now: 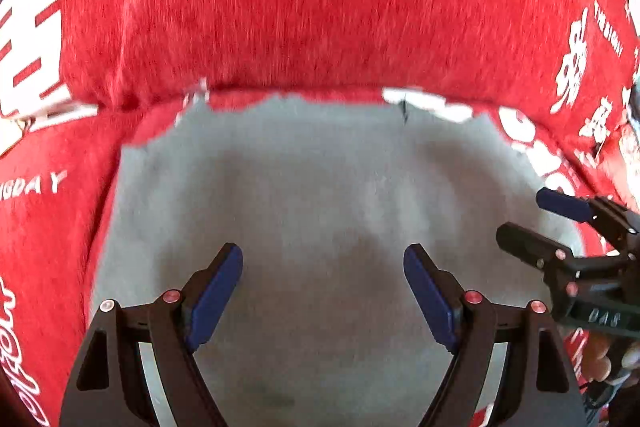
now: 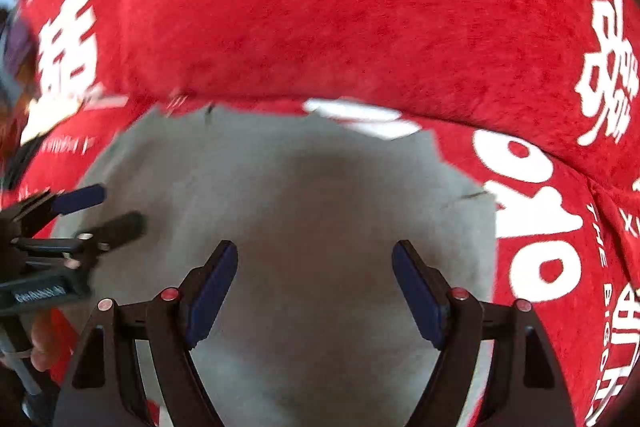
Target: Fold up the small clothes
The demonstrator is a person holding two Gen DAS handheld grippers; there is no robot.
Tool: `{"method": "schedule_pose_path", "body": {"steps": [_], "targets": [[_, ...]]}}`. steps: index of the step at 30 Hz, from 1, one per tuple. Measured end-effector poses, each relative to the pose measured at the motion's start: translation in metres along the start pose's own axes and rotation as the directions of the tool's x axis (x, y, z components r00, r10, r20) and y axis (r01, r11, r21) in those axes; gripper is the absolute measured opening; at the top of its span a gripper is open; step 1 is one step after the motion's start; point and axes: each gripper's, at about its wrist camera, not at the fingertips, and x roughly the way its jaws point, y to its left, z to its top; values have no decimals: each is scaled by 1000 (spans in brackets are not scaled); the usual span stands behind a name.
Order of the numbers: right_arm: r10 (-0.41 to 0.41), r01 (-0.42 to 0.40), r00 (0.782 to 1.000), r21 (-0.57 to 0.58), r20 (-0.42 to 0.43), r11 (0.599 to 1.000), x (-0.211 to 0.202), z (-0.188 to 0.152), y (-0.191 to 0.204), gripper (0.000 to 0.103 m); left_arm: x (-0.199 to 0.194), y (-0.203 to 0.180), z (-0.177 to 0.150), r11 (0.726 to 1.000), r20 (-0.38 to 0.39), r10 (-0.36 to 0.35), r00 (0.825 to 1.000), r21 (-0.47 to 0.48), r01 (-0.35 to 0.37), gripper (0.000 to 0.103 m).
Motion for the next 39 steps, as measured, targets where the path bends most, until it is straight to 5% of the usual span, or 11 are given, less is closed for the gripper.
{"method": "schedule_pose_path", "body": {"steps": [3,12,16,22,26,29,35,39], "targets": [[-57,55,996,-31,-69,998,19,-11,3,82,4,12,-12,998,22,69,997,6,-69,84],[-57,64,996,84,-73,994,-1,-30,-63,82,-10,26,-28,990,-9,142,990,-11,-142,84],[-98,103,993,70,-68,992,-12,-25,-45,83,-22,23,-33,988,0,155,988,-18,-155,84],[-34,35,998,22,-54,999,-17,-26,2,83,-25,21,-40,988,-15,139,990,-59,-140,84],[-49,50,995,11,-86,999,8,-32,14,85,-16,24,-53,977,1,204,979,-70,-204,103],[-38,39,997,14,-62,999,8,-40,10,87,-16,35,-64,980,-1,147,989,-132,-146,103],[-109,106,991,-47,-75,993,-2,-55,8,87,-24,34,-75,983,-12,153,988,-98,-153,103],[-72,76,993,50,-92,996,-21,-67,-15,88,-42,49,-83,984,7,131,991,-120,-129,103]]}}
